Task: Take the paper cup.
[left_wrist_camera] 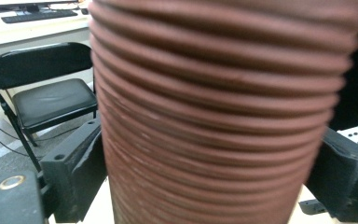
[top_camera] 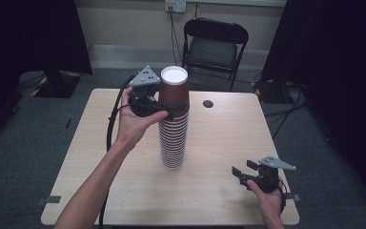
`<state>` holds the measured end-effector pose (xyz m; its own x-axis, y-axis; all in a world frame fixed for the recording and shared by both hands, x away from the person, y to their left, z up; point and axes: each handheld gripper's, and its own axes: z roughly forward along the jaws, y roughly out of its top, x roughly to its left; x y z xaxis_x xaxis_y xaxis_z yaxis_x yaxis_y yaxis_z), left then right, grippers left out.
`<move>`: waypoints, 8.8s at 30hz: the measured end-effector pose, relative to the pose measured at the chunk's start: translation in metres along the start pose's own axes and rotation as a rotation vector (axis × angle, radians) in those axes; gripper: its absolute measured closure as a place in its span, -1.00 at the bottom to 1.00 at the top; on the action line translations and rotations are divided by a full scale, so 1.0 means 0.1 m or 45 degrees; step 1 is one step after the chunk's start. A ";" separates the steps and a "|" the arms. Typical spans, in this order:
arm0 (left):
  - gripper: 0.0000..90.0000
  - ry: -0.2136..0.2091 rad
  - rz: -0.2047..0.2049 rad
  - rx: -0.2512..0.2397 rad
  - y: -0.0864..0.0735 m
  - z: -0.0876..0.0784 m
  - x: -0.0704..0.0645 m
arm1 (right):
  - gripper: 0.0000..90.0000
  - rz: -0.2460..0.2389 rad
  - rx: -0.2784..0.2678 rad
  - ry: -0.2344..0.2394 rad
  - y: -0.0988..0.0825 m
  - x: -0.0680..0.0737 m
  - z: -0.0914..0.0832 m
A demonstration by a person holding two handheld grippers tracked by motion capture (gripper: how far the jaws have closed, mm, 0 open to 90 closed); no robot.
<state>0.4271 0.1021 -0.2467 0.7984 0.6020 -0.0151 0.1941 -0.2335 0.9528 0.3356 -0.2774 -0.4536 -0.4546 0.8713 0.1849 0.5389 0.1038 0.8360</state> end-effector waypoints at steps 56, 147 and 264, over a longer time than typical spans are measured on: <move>-0.79 0.017 -0.009 -0.024 -0.01 0.12 -0.01 | -0.42 0.010 -0.002 0.006 0.00 -0.01 0.00; -0.78 0.147 0.021 -0.315 0.20 -0.86 -0.04 | -0.43 0.014 -0.002 0.039 0.00 0.02 0.02; -0.75 -0.488 -0.898 -0.007 -1.63 -0.43 -0.55 | 0.46 -0.637 -0.674 0.380 0.49 1.99 0.52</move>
<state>0.3273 0.1404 -0.3880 0.6291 0.3022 -0.7161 0.7237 0.1084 0.6815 0.3089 -0.0741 -0.4025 -0.7656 0.6081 -0.2101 -0.1553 0.1422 0.9776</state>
